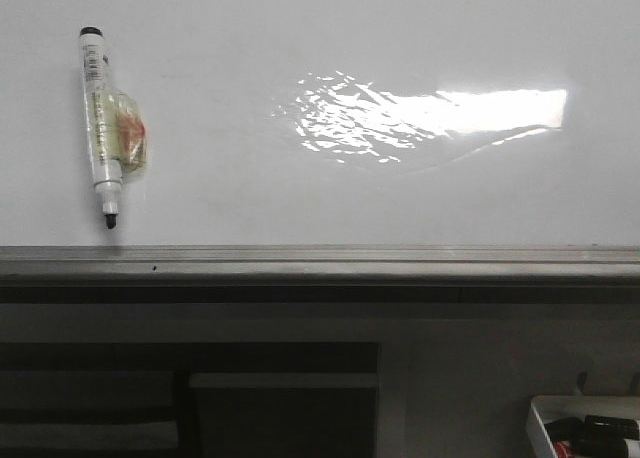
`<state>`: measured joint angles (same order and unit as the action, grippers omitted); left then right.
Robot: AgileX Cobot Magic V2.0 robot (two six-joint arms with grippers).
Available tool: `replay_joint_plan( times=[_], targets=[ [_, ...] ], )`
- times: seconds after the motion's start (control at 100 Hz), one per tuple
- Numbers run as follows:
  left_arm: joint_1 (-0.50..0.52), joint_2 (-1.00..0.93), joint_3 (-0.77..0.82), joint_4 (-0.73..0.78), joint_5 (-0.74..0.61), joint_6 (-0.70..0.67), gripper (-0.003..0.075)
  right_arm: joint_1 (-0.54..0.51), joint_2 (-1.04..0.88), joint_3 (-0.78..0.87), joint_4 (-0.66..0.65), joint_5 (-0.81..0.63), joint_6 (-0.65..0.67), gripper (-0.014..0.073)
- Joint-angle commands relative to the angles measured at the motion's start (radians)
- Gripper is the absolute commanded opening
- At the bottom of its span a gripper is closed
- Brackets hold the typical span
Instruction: Write number 4 on whiteboard
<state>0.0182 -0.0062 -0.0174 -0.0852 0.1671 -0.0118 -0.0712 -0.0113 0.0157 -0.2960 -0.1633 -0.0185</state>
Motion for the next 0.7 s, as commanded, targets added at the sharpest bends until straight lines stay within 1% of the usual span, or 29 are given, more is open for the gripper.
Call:
replay_joint_plan(
  times=[0.0, 0.05, 0.08, 0.12, 0.15, 0.18, 0.26, 0.34, 0.45, 0.48, 0.52, 0.55, 0.63, 0.67, 0.69],
  targets=[
    [0.002, 0.021, -0.09, -0.027, -0.019, -0.006, -0.0021, -0.007, -0.018, 0.024, -0.012, -0.058, 0.055, -0.0061],
    [0.002, 0.061, -0.145, -0.026, 0.022, -0.006, -0.0021, -0.007, -0.018, 0.022, -0.006, 0.007, 0.071, -0.0061],
    [0.002, 0.089, -0.192, -0.026, 0.071, -0.006, -0.0021, -0.007, -0.016, 0.019, 0.011, 0.045, 0.091, -0.0061],
    [0.002, 0.135, -0.25, -0.013, 0.134, 0.004, -0.0021, -0.007, -0.008, 0.003, 0.072, 0.115, 0.132, -0.0061],
    [0.002, 0.168, -0.285, 0.018, 0.184, 0.02, -0.0021, -0.007, 0.0, -0.015, 0.112, 0.176, 0.135, -0.0061],
    [0.002, 0.208, -0.316, 0.038, 0.207, 0.026, -0.002, -0.007, 0.018, -0.042, 0.135, 0.232, 0.135, -0.0061],
    [0.002, 0.287, -0.377, 0.1, 0.179, 0.028, -0.002, -0.007, 0.075, -0.098, 0.133, 0.314, 0.135, -0.0061],
    [0.002, 0.356, -0.408, 0.129, 0.115, 0.028, -0.002, -0.007, 0.145, -0.139, 0.135, 0.322, 0.135, -0.0061],
    [-0.003, 0.413, -0.426, 0.13, 0.097, 0.028, -0.0013, -0.007, 0.214, -0.186, 0.149, 0.345, 0.135, -0.0061],
    [-0.005, 0.428, -0.426, 0.13, 0.089, 0.028, 0.0003, -0.007, 0.229, -0.197, 0.149, 0.349, 0.135, -0.0061],
    [-0.007, 0.443, -0.422, 0.13, 0.079, 0.028, 0.0046, -0.007, 0.249, -0.203, 0.149, 0.352, 0.135, -0.0061],
    [-0.009, 0.454, -0.422, 0.13, 0.076, 0.028, 0.0086, -0.007, 0.261, -0.204, 0.149, 0.352, 0.135, -0.0061],
    [-0.011, 0.49, -0.422, 0.13, 0.056, 0.028, 0.0224, -0.007, 0.285, -0.204, 0.148, 0.352, 0.135, -0.0061],
    [-0.011, 0.512, -0.418, 0.123, 0.023, 0.028, 0.0286, -0.007, 0.29, -0.204, 0.148, 0.348, 0.135, -0.0061],
    [-0.011, 0.52, -0.412, 0.117, 0.001, 0.028, 0.0304, -0.007, 0.29, -0.204, 0.148, 0.348, 0.135, -0.0061]
  ],
)
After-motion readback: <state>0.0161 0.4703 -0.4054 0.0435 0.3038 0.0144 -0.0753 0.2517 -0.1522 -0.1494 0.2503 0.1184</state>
